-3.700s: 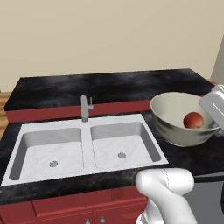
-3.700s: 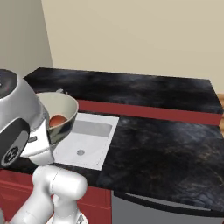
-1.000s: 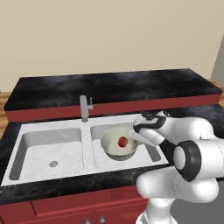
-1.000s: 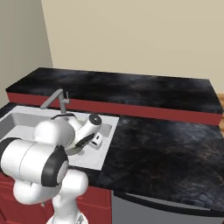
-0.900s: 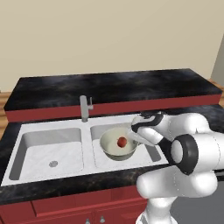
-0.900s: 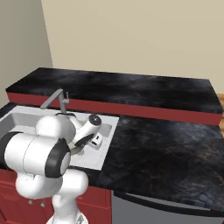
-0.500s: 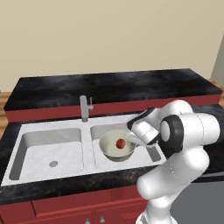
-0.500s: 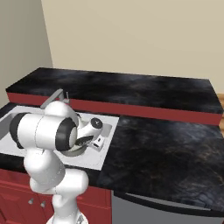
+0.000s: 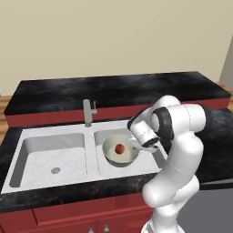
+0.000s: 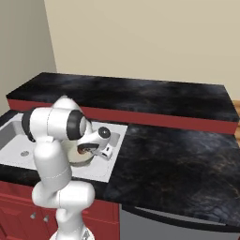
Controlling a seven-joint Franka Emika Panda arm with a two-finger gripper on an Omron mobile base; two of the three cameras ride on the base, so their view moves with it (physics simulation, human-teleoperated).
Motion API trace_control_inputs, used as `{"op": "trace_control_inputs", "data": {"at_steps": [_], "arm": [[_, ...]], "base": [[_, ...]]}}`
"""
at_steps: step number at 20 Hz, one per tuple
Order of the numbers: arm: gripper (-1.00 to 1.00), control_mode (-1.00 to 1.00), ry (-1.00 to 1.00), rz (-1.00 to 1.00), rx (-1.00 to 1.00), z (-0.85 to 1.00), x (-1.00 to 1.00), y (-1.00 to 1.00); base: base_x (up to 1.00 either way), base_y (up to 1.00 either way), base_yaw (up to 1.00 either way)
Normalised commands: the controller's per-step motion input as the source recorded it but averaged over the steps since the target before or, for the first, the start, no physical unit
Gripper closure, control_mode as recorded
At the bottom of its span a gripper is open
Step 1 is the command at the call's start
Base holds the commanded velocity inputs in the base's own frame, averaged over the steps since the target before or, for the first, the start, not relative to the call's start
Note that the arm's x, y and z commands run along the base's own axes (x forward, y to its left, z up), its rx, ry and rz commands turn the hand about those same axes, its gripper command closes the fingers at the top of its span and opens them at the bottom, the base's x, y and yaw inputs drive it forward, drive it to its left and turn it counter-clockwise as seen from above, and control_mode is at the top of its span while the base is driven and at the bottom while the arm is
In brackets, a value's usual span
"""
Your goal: Pick the apple from the cabinet and place it in the bowl. Then pick the bowl and place it in the sink. Then turn on the sink facuet.
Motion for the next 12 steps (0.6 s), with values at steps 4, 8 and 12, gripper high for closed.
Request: {"op": "trace_control_inputs", "data": {"at_steps": [4,8,12], "arm": [[1.00,-1.00,0.00,0.00,0.00,-0.31,0.24,-0.02],[-1.00,-1.00,-0.01,0.00,0.00,-0.06,-0.02,-0.09],[-1.00,-1.00,-0.04,0.00,0.00,0.05,-0.29,-0.06]], "base": [[0.00,0.00,0.00],[0.00,0.00,0.00],[0.00,0.00,0.00]]}}
